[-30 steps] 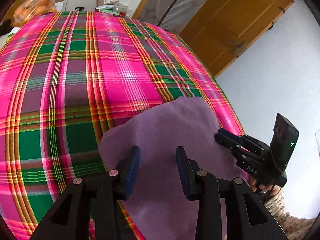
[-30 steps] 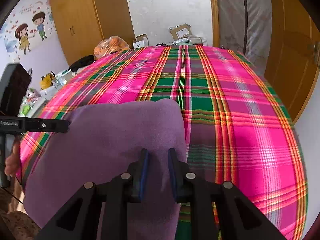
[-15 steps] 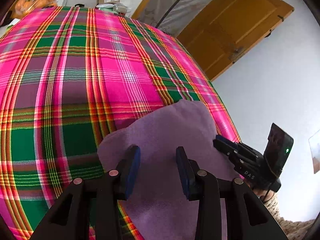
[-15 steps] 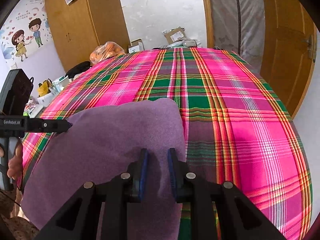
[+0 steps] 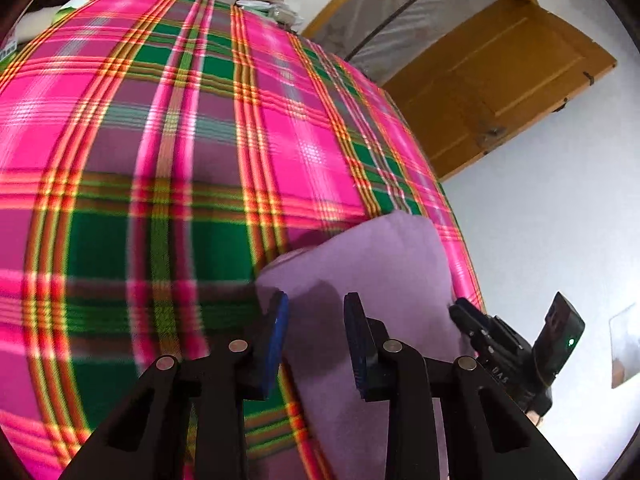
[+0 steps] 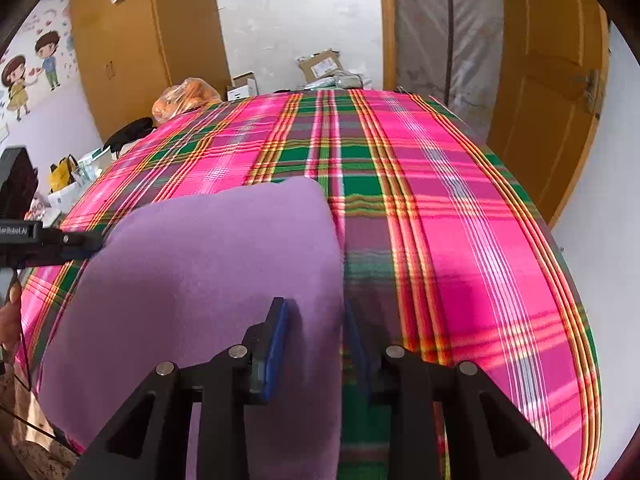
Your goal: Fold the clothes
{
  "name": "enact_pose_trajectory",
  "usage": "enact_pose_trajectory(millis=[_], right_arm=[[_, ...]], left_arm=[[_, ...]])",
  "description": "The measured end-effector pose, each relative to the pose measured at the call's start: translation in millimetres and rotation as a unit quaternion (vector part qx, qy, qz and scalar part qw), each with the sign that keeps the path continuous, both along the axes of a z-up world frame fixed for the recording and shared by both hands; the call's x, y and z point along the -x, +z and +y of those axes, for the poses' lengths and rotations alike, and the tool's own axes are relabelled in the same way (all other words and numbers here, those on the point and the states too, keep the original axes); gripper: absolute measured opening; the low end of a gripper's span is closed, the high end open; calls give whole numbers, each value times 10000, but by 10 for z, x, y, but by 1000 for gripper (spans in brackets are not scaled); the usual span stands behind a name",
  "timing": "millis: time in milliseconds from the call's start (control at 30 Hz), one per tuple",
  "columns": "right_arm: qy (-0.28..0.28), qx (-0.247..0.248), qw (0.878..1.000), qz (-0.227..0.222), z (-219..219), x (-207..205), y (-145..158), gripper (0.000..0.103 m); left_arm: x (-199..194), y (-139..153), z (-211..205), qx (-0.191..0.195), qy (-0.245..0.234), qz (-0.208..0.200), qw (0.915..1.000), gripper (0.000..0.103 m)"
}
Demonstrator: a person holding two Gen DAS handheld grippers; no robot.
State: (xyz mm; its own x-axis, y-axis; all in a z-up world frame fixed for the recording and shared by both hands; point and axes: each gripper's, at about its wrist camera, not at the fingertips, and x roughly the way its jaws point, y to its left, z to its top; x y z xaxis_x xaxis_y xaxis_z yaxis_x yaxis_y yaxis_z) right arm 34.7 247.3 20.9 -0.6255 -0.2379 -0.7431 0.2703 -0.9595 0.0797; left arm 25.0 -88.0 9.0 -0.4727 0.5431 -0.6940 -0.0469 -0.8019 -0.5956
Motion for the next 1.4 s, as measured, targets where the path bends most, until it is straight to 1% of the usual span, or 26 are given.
enact_pose_trajectory(millis=[33, 67, 167, 233, 267, 300, 333, 367, 433, 500, 600, 667, 700, 767, 900, 1067, 1100, 1233, 1300, 1333, 1400], right_arm=[[-32, 16, 10000, -14, 13, -18, 7, 30], [-52, 16, 10000, -17, 22, -35, 18, 30], [-43, 102, 9999, -54, 71, -64, 46, 30], [-37, 259, 9996, -135, 138, -64, 59, 32], [-58, 367, 9991, -215, 185, -51, 57, 38], [-90, 497, 9982, -322, 240, -28, 50, 43], [-111, 635, 9970, -424, 296, -5, 42, 45], [-112, 792, 9955, -517, 354, 19, 32, 47], [-55, 1086, 9916, -694, 439, 59, -1, 49], [50, 1375, 9866, -875, 508, 98, -44, 57], [202, 1656, 9803, -1059, 576, 174, -114, 58], [265, 1851, 9758, -1131, 624, 235, -151, 58], [297, 1998, 9722, -1185, 645, 271, -167, 59], [396, 2272, 9643, -1304, 671, 344, -195, 60], [636, 2609, 9516, -1494, 671, 447, -246, 61], [1243, 2783, 9376, -1673, 482, 484, -293, 62], [1323, 2782, 9365, -1676, 438, 488, -298, 63], [1401, 2716, 9378, -1650, 364, 502, -285, 64], [1352, 2751, 9375, -1650, 378, 503, -296, 63], [1323, 2746, 9382, -1641, 379, 502, -298, 62], [1273, 2629, 9428, -1603, 379, 497, -294, 55]], left_arm=[[-29, -9, -20, 84, 61, -90, 9999, 38], [-58, -25, -46, 103, 101, -180, 9997, 38], [-158, -46, -112, -68, 131, -295, 9995, 39], [-216, -44, -121, -112, 74, -331, 9994, 39], [-241, -45, -122, -186, 23, -375, 9991, 41], [-255, -58, -122, -323, -39, -439, 9985, 45], [-257, -84, -122, -529, -113, -526, 9971, 55], [-258, -110, -121, -736, -188, -612, 9952, 56], [-260, -159, -121, -1084, -292, -769, 9907, 56], [-255, -200, -125, -1224, -252, -872, 9883, 56], [-246, -279, -97, -1388, -346, -1058, 9840, 56], [-224, -328, -68, -1613, -404, -1149, 9794, 57], [-211, -351, -46, -1719, -438, -1207, 9767, 57], [-195, -368, -8, -1817, -492, -1237, 9743, 57], [-164, -366, 76, -1866, -597, -1297, 9720, 57], [-154, -385, 145, -1985, -645, -1355, 9685, 57], [-138, -410, 169, -2008, -647, -1374, 9678, 57], [-113, -405, 212, -1982, -638, -1399, 9680, 57], [-111, -414, 226, -1968, -617, -1388, 9686, 57], [-114, -417, 230, -1958, -605, -1382, 9690, 57], [-128, -410, 227, -1938, -564, -1373, 9697, 57]])
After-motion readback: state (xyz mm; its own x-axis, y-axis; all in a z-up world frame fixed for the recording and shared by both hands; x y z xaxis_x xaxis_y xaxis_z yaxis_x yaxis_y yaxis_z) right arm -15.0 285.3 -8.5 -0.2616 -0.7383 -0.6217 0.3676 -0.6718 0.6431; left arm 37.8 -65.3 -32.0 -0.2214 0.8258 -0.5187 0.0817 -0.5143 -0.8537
